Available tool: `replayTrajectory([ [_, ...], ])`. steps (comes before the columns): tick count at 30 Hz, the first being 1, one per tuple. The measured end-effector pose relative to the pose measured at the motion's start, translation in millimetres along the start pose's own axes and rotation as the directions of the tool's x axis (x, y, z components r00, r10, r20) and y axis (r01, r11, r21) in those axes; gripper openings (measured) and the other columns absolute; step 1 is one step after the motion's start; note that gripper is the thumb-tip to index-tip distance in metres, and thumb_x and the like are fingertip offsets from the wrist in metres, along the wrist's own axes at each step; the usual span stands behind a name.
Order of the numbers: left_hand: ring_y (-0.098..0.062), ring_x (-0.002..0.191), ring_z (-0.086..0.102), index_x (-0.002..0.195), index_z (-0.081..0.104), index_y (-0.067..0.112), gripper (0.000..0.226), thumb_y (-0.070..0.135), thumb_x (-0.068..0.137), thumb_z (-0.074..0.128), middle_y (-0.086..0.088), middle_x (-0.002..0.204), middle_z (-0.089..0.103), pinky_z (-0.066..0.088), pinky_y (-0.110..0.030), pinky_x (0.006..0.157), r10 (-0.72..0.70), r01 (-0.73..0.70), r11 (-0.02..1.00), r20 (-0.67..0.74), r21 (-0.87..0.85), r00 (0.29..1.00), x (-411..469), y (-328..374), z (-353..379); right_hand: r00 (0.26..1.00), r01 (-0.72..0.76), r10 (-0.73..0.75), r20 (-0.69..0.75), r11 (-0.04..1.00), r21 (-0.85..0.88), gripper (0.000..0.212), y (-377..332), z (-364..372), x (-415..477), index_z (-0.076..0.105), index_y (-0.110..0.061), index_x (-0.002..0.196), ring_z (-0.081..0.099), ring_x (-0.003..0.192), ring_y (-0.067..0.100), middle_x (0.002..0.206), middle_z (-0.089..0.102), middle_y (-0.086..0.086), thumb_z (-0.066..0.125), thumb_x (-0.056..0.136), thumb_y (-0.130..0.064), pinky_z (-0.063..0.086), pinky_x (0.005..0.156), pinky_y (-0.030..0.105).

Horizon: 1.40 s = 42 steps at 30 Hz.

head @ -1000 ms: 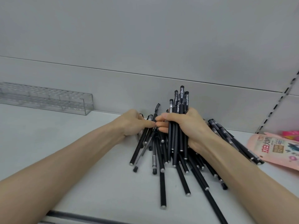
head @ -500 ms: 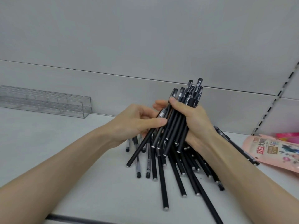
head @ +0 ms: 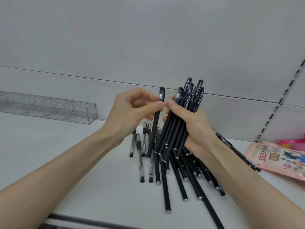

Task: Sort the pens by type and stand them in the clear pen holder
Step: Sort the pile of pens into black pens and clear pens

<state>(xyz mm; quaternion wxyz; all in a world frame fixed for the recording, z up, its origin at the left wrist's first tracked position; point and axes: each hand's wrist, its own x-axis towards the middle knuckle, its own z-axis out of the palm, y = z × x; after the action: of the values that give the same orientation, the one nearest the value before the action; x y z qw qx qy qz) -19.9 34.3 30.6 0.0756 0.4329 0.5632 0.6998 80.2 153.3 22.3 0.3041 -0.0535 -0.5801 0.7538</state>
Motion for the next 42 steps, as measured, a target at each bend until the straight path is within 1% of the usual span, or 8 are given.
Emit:
replayTrajectory([
  [5, -0.01, 0.07, 0.07, 0.083, 0.072, 0.013, 0.007, 0.008, 0.079, 0.071, 0.003, 0.075, 0.074, 0.054, -0.02, 0.066, 0.065, -0.065, 0.996, -0.003, 0.055, 0.998, -13.0, 5.5, 0.5, 0.987, -0.014, 0.002, 0.16, 0.998, 0.069, 0.018, -1.1, 11.9, -4.9, 0.056, -0.004, 0.103, 0.063, 0.102, 0.04, 0.103, 0.057, 0.023, 0.062, 0.088, -0.011, 0.053, 0.091, 0.048],
  [9, -0.01, 0.077, 0.07, 0.083, 0.073, 0.018, 0.013, 0.007, 0.077, 0.074, 0.006, 0.084, 0.075, 0.054, -0.022, 0.069, 0.154, -0.144, 0.984, -0.095, 0.102, 0.984, -26.5, 5.1, 0.9, 0.984, -0.002, -0.016, 0.177, 0.995, 0.103, 0.002, -1.4, 22.8, -8.1, 0.059, -0.004, 0.089, 0.066, 0.086, 0.025, 0.086, 0.066, 0.01, 0.058, 0.089, -0.005, 0.057, 0.084, 0.04],
  [15, -0.008, 0.075, 0.069, 0.083, 0.061, 0.02, 0.021, 0.012, 0.075, 0.079, 0.008, 0.081, 0.072, 0.054, -0.022, 0.07, 0.249, -0.198, 0.945, -0.179, 0.261, 0.952, -56.8, 2.2, -17.5, 0.996, -0.001, 0.003, 0.092, 1.0, -0.025, 0.012, 5.3, 40.2, -11.8, 0.068, 0.001, 0.085, 0.068, 0.081, 0.023, 0.082, 0.069, 0.01, 0.062, 0.089, -0.008, 0.056, 0.082, 0.038],
  [19, -0.006, 0.088, 0.063, 0.098, 0.059, 0.023, 0.049, 0.056, 0.063, 0.07, 0.01, 0.094, 0.066, 0.051, -0.022, 0.077, -0.095, 0.095, 0.937, -0.016, 0.337, 0.995, -65.1, -4.3, -39.3, 0.992, 0.005, -0.013, 0.125, 0.998, 0.064, 0.02, 9.3, 60.7, -12.2, 0.061, -0.005, 0.106, 0.069, 0.081, 0.023, 0.08, 0.068, 0.009, 0.063, 0.087, -0.001, 0.057, 0.085, 0.043],
  [22, -0.008, 0.08, 0.066, 0.098, 0.064, 0.018, 0.037, 0.039, 0.07, 0.077, 0.001, 0.088, 0.071, 0.053, -0.021, 0.072, -0.325, 0.231, 0.904, 0.229, 0.36, 0.918, -60.5, -1.2, -44.2, 0.986, 0.05, -0.044, 0.158, 0.998, -0.035, 0.026, 17.4, 78.0, -6.5, 0.064, -0.012, 0.1, 0.066, 0.08, 0.022, 0.077, 0.063, 0.003, 0.069, 0.08, 0.004, 0.056, 0.088, 0.043],
  [29, -0.014, 0.073, 0.061, 0.085, 0.063, 0.005, 0.019, 0.01, 0.072, 0.076, -0.011, 0.077, 0.064, 0.052, -0.037, 0.075, -0.343, 0.282, 0.882, 0.104, 0.376, 0.934, -54.2, -4.0, -69.6, 0.956, 0.084, 0.016, 0.292, 0.942, -0.325, 0.017, 31.6, 96.8, 3.4, 0.07, -0.017, 0.078, 0.067, 0.079, 0.018, 0.079, 0.07, 0.005, 0.076, 0.072, -0.002, 0.055, 0.082, 0.038],
  [38, -0.021, 0.064, 0.052, 0.082, 0.058, 0.003, 0.007, 0.005, 0.079, 0.064, -0.01, 0.07, 0.055, 0.045, -0.036, 0.059, -0.346, 0.285, 0.9, 0.141, 0.33, 0.928, -56.7, -7.9, -67.4, 0.969, 0.013, 0.086, 0.232, 0.919, -0.395, 0.011, 39.6, 95.8, 8.2, 0.072, -0.007, 0.082, 0.071, 0.08, 0.018, 0.081, 0.074, 0.007, 0.077, 0.072, -0.008, 0.056, 0.08, 0.038],
  [42, -0.007, 0.062, 0.057, 0.083, 0.062, 0.004, 0.006, 0.01, 0.083, 0.062, -0.006, 0.073, 0.063, 0.041, -0.022, 0.055, -0.29, 0.252, 0.934, 0.127, 0.254, 0.948, -57.6, 6.3, -80.1, 0.957, 0.051, 0.064, 0.281, 0.922, -0.384, 0.017, 23.2, 115.9, 11.2, 0.069, 0.002, 0.08, 0.068, 0.081, 0.025, 0.082, 0.07, 0.018, 0.075, 0.076, -0.013, 0.053, 0.074, 0.039],
])
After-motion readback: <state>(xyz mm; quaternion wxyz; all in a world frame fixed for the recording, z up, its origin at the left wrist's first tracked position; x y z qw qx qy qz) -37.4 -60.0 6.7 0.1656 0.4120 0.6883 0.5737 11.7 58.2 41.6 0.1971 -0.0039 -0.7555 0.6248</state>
